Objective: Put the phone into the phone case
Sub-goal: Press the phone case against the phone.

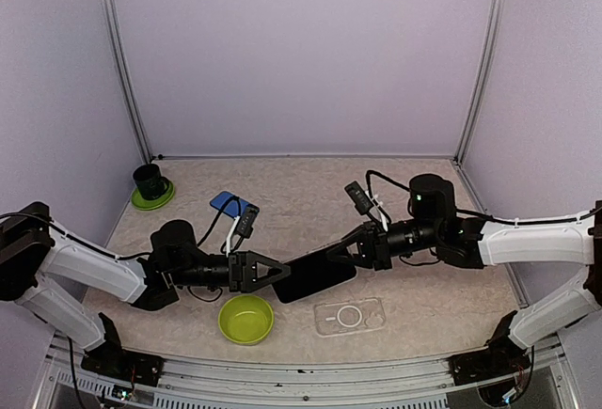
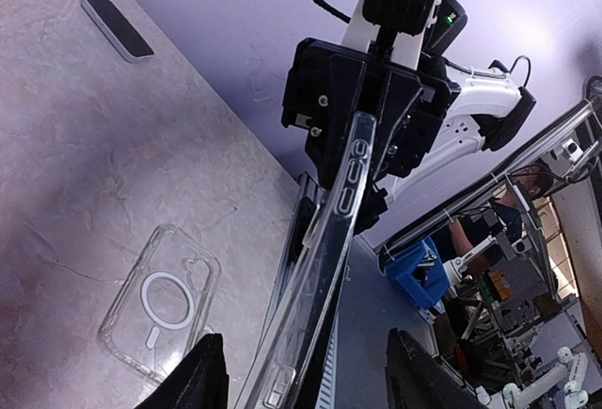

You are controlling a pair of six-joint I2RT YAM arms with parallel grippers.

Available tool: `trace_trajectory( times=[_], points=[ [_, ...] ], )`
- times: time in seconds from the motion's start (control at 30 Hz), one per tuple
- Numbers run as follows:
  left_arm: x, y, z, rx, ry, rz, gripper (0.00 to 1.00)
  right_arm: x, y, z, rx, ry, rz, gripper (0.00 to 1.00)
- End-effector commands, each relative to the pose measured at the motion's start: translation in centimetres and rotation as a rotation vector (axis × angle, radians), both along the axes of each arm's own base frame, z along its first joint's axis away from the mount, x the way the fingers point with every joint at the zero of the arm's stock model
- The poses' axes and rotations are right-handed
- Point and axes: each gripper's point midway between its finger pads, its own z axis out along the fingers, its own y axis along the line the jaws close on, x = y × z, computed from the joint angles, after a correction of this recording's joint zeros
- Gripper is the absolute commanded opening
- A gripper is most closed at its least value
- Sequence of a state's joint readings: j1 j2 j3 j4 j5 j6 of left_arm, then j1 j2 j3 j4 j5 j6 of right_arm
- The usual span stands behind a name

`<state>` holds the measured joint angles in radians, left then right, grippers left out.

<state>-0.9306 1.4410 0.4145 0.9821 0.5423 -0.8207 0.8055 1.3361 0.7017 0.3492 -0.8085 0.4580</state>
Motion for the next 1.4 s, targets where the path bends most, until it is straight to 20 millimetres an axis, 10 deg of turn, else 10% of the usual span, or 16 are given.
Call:
trace_trajectory(
  times=[0.0, 0.47, 1.0, 1.37],
  points=[
    [-0.5, -0.3, 1.7, -0.056, -0.034, -0.047, 0.57, 1.1, -0.6, 1.9, 0.056, -0.059, -0.048, 0.0],
    [0.3, -0.3, 1.1, -0.048, -0.017, -0.003, 0.0, 0.9, -0.2, 1.0, 0.052, -0.002, -0.018, 0.0],
    [2.3, 1.9, 1.4, -0.037, -0.047, 0.145, 0.0, -0.8, 0.2, -0.2, 0.03, 0.04, 0.083, 0.42],
    [2.3, 1.8, 1.2, -0.035, -0.036, 0.139, 0.03, -1.8, 1.6, -0.9, -0.001, 0.036, 0.136, 0.0]
  ],
)
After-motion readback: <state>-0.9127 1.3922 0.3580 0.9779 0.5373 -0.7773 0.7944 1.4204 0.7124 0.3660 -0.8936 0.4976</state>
